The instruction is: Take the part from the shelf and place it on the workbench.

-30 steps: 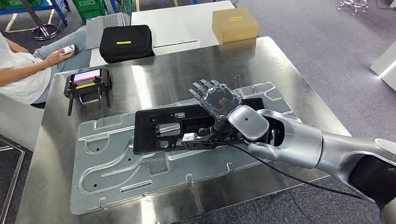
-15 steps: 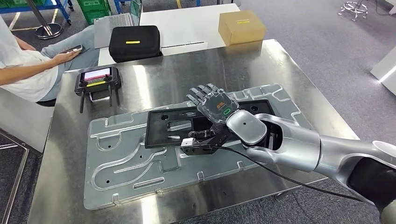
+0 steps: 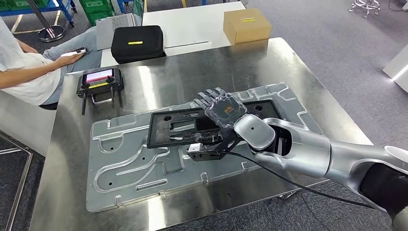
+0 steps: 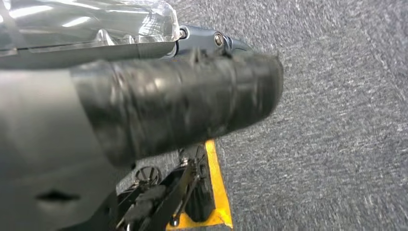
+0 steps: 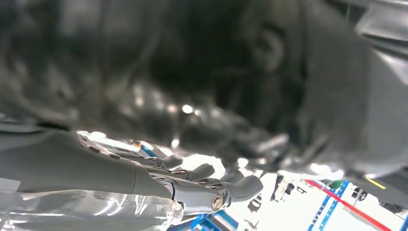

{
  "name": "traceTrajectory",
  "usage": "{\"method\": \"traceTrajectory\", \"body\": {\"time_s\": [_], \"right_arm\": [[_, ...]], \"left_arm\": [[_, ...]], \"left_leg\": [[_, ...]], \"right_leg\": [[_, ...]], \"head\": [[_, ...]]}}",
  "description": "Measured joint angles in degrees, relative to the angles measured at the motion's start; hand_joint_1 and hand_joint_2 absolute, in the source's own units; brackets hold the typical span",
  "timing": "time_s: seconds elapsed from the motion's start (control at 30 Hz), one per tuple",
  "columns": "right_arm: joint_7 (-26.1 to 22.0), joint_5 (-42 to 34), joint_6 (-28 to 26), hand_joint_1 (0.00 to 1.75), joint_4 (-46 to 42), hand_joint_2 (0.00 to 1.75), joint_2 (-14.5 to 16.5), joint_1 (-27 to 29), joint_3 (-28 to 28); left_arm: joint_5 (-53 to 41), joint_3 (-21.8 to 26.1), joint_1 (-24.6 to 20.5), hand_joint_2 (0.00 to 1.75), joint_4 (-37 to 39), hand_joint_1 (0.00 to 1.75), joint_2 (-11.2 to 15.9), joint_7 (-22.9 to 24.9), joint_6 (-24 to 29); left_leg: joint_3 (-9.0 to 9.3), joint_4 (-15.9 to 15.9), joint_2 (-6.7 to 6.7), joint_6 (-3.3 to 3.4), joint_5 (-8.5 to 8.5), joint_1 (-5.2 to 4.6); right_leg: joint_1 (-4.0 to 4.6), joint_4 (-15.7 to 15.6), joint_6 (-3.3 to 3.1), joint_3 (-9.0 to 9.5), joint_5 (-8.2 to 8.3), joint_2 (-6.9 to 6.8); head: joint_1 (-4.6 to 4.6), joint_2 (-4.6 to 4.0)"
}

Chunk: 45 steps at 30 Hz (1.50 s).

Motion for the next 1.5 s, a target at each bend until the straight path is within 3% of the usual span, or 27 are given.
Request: {"method": "traceTrajectory", "body": {"time_s": [0.1,0.13,0.2,0.27,0.3,0.33,0.37,0.47,0.53,0.63,0.7,0.77,0.8,0.83,0.87,0.93,1.0,1.07,1.13,1.17,1.23,1.3,1.33,1.37,1.4,1.43,1.5], "right_arm": [[0.01,0.06,-0.02,0.00,-0.01,0.00,-0.16,0.21,-0.13],[0.01,0.06,-0.02,0.00,-0.01,0.00,-0.27,0.30,-0.18],[0.02,0.07,-0.01,0.00,-0.01,0.00,-0.55,0.40,-0.29],[0.03,0.09,0.05,0.00,-0.01,0.00,-0.74,0.58,-0.32],[0.03,0.12,0.11,0.00,-0.01,0.00,-0.81,0.74,-0.32],[0.03,0.16,0.16,0.00,-0.01,0.00,-0.87,0.91,-0.32],[0.03,0.20,0.21,0.00,-0.01,0.00,-0.92,1.04,-0.32],[0.03,0.43,0.56,0.00,-0.17,0.00,-1.02,1.15,-0.48],[0.04,0.71,0.96,0.00,-0.52,0.00,-1.25,1.25,-0.81],[0.04,0.99,1.28,0.00,-0.87,0.00,-1.52,1.38,-1.10],[0.03,1.06,1.43,0.00,-1.03,0.00,-1.55,1.48,-1.15],[0.03,1.16,1.71,0.00,-1.24,0.00,-1.68,1.58,-1.32],[0.03,1.21,1.96,0.00,-1.33,0.00,-1.83,1.66,-1.41],[0.03,1.26,2.26,0.00,-1.42,0.00,-2.03,1.77,-1.49],[0.04,1.31,2.61,0.00,-1.54,0.00,-2.25,1.93,-1.62],[0.05,1.52,3.31,0.00,-2.00,0.00,-2.85,2.23,-2.11],[0.05,1.82,4.10,0.00,-2.74,0.00,-3.56,2.41,-2.92],[0.08,2.06,4.94,0.00,-3.42,0.00,-4.23,2.58,-3.83],[0.10,2.15,5.55,0.00,-3.94,0.00,-4.82,2.95,-4.64],[0.10,2.15,5.73,0.00,-4.17,0.00,-5.14,3.19,-4.97],[0.10,2.19,6.01,0.00,-4.59,0.00,-5.80,3.61,-5.69],[0.10,2.32,6.21,0.00,-5.01,0.00,-6.34,4.09,-6.54],[0.10,2.45,6.33,0.00,-5.22,0.00,-6.58,4.47,-7.00],[0.10,2.61,6.46,0.00,-5.46,0.00,-6.80,4.93,-7.44],[0.10,2.80,6.66,0.00,-5.72,0.00,-7.00,5.38,-7.88],[0.10,2.96,6.87,0.00,-5.99,0.00,-7.20,5.74,-8.32],[0.10,3.16,7.14,0.00,-6.66,0.00,-7.54,6.14,-9.33]], "left_arm": [[0.03,0.00,-0.04,0.00,0.00,0.00,-0.03,0.00,0.00],[0.04,0.01,-0.05,0.00,0.00,0.00,-0.07,0.00,0.00],[0.05,0.02,-0.09,0.00,0.00,0.00,-0.14,0.00,0.00],[0.01,0.02,-0.11,0.00,0.00,0.00,-0.15,0.01,0.00],[-0.01,0.02,-0.10,0.00,0.00,0.00,-0.15,0.01,0.00],[-0.01,0.02,-0.10,0.00,0.00,0.00,-0.15,0.02,0.00],[-0.01,0.02,-0.09,0.00,0.00,0.00,-0.15,0.02,0.00],[0.10,0.02,-0.11,0.00,0.00,0.00,-0.16,0.01,0.00],[0.22,0.02,-0.11,0.00,0.00,0.00,-0.17,0.00,0.00],[0.39,0.02,-0.03,0.00,0.00,0.00,-0.10,0.02,0.00],[0.42,0.02,0.02,0.00,0.00,0.00,-0.04,0.05,0.00],[0.43,0.02,0.02,0.00,0.00,0.00,-0.04,0.10,0.00],[0.43,0.02,0.02,0.00,0.00,0.00,-0.03,0.19,0.00],[0.43,0.02,0.02,0.00,0.00,0.00,-0.01,0.28,0.00],[0.40,0.02,0.02,0.00,0.00,0.00,0.01,0.37,0.00],[0.35,0.02,0.00,0.00,0.00,0.00,0.04,0.44,0.00],[0.28,0.02,-0.05,0.00,0.00,0.00,0.04,0.44,0.00],[0.13,0.01,-0.09,0.00,0.00,0.00,0.04,0.44,0.00],[0.01,0.01,-0.08,0.00,0.00,0.00,0.03,0.46,0.00],[-0.02,0.01,-0.08,0.00,0.00,0.00,0.02,0.48,0.00],[-0.01,0.02,-0.04,0.00,0.00,0.00,0.00,0.49,0.00],[0.09,0.02,0.00,0.00,0.00,0.00,0.00,0.43,0.00],[0.21,0.02,-0.02,0.00,0.00,0.00,0.00,0.38,0.00],[0.33,0.02,-0.05,0.00,0.00,0.00,0.00,0.33,0.00],[0.44,0.02,-0.07,0.00,0.00,0.00,0.00,0.28,0.00],[0.52,0.02,-0.08,0.00,0.00,0.00,0.00,0.23,0.00],[0.56,0.02,-0.10,0.00,0.00,0.00,-0.01,0.17,0.00]], "left_leg": [[-0.19,-0.87,0.03,0.97,1.04,-0.17],[-0.36,-1.32,0.12,1.42,1.65,-0.08],[-1.03,-2.10,0.31,2.26,2.90,0.10],[-2.20,-2.06,0.37,2.74,3.73,-0.17],[-2.86,-1.93,0.38,2.80,4.11,-0.33],[-3.54,-1.75,0.39,2.84,4.49,-0.47],[-4.23,-1.52,0.38,2.82,4.85,-0.56],[-6.05,-0.42,0.33,2.37,5.69,-0.72],[-6.60,0.04,0.25,1.80,6.28,-0.80],[-7.27,0.17,0.14,0.84,6.66,-0.74],[-8.70,3.14,0.08,-0.02,2.79,-0.54],[-10.50,9.90,0.10,-0.75,-3.01,-0.06],[-10.97,13.21,0.11,-1.01,-4.60,0.18],[-10.79,15.34,0.11,-1.25,-4.87,0.40],[-9.68,15.66,0.12,-1.46,-3.92,0.59],[-4.63,10.85,0.11,-1.71,-1.13,0.91],[1.55,2.81,0.01,-1.43,-1.25,0.86],[4.04,-1.45,-0.10,-0.65,-2.44,0.48],[3.48,-2.13,0.06,0.39,-1.61,0.43],[3.12,-2.35,0.20,0.94,-0.95,0.51],[1.99,-2.59,0.53,1.89,0.46,0.64],[0.24,-2.40,0.71,2.38,1.69,0.40],[-0.68,-2.22,0.77,2.42,2.26,0.26],[-1.62,-1.96,0.80,2.42,2.78,0.14],[-2.54,-1.59,0.79,2.35,3.21,0.07],[-3.43,-1.12,0.77,2.23,3.56,0.04],[-4.88,-0.03,0.72,1.82,4.08,-0.14]], "right_leg": [[-0.03,-0.45,1.25,-0.23,0.72,0.04],[-0.03,-0.14,1.52,-0.45,0.19,0.07],[0.03,3.42,1.66,-1.81,-3.42,0.15],[0.15,10.45,1.61,-3.93,-8.35,0.20],[0.18,13.31,1.63,-4.48,-9.68,0.19],[0.19,14.52,1.62,-4.22,-9.85,0.19],[0.20,13.68,1.58,-2.98,-8.96,0.18],[0.43,3.53,1.18,4.21,-5.91,0.18],[0.83,-0.26,0.76,6.24,-5.76,0.24],[0.80,-0.73,-0.20,5.24,-4.40,0.18],[0.39,-1.01,-0.98,4.02,-3.06,0.03],[0.26,-0.98,-1.32,2.44,-1.78,0.00],[0.21,-0.92,-1.28,1.57,-1.16,0.00],[0.13,-0.83,-1.17,0.67,-0.55,-0.02],[0.00,-0.73,-0.99,-0.19,0.03,-0.03],[-0.32,-0.51,-0.46,-1.65,1.09,-0.05],[-0.49,-0.39,0.30,-2.44,2.00,-0.06],[-0.49,-0.74,1.22,-2.59,3.04,-0.11],[-0.57,-1.13,2.04,-2.69,3.60,-0.09],[-0.60,-0.63,2.24,-3.01,2.62,-0.05],[-0.58,3.84,2.30,-4.41,-2.66,0.03],[-0.35,11.35,2.35,-5.98,-7.85,0.06],[-0.22,14.28,2.37,-6.18,-8.35,0.08],[-0.13,15.63,2.33,-5.67,-7.42,0.08],[-0.07,15.06,2.23,-4.27,-5.66,0.08],[-0.02,12.60,2.07,-1.91,-4.04,0.08],[0.22,4.82,1.66,3.65,-4.17,0.16]], "head": [[0.01,0.00],[0.07,0.00],[0.27,0.00],[0.47,0.00],[0.52,0.00],[0.52,0.00],[0.52,0.00],[0.47,0.00],[0.58,0.00],[0.84,0.00],[0.77,0.00],[0.71,0.00],[0.72,0.00],[0.73,0.00],[0.74,0.00],[0.72,0.00],[0.73,0.00],[0.76,0.00],[0.77,0.00],[0.80,0.00],[1.02,0.00],[1.28,0.00],[1.32,0.00],[1.33,0.00],[1.33,0.00],[1.33,0.00],[1.31,0.00]]}}
